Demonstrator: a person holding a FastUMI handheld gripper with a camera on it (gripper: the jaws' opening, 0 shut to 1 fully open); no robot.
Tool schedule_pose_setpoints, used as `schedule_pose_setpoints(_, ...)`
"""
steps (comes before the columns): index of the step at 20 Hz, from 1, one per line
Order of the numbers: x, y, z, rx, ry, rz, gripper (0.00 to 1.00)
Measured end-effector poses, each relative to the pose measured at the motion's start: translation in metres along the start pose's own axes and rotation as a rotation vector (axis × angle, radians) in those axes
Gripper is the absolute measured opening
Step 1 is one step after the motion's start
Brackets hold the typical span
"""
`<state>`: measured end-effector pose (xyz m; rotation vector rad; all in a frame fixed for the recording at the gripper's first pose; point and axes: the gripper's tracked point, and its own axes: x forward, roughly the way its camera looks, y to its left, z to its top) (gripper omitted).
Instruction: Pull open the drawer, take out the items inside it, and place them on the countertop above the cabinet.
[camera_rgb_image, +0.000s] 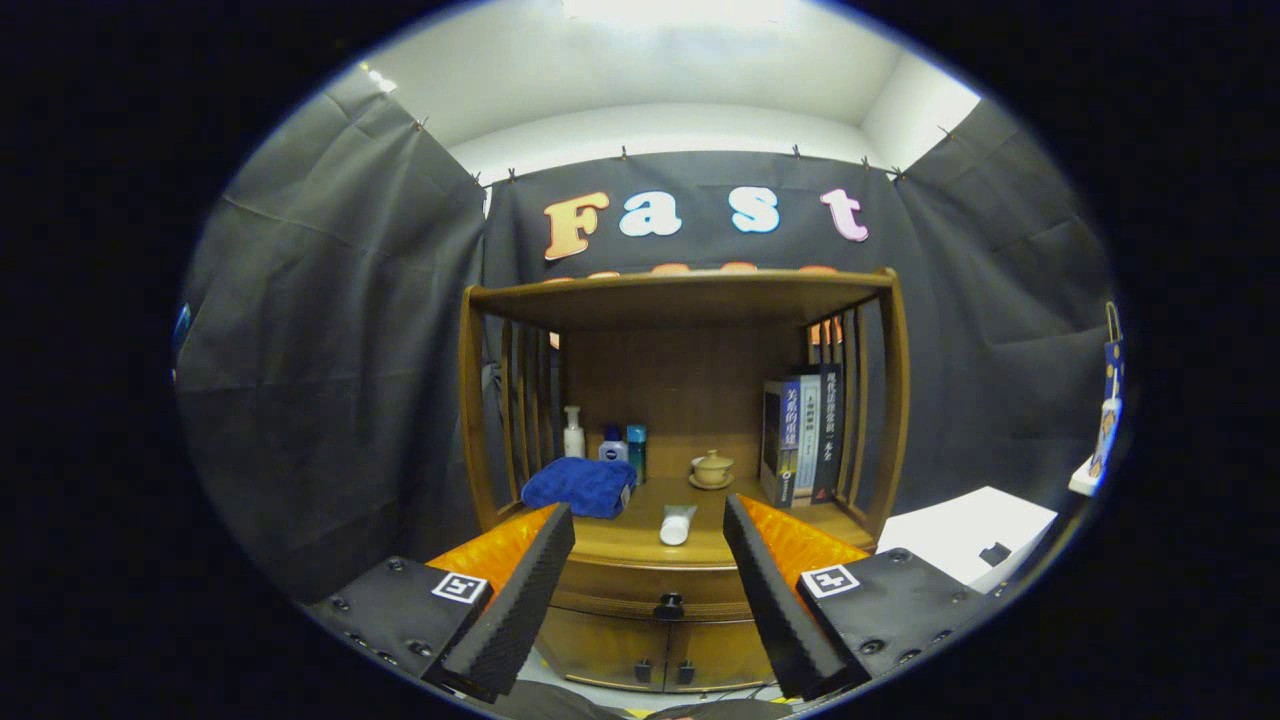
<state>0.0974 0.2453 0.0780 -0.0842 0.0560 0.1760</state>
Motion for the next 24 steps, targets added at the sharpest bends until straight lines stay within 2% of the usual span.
schedule_pose_setpoints(6,-0.019,-0.003,0.019,-0.008,-0.030,-0.003,0.98)
schedule_pose_setpoints(24,-0.016,-0.006,0.017,0.032,-0.042,-0.030,0.98)
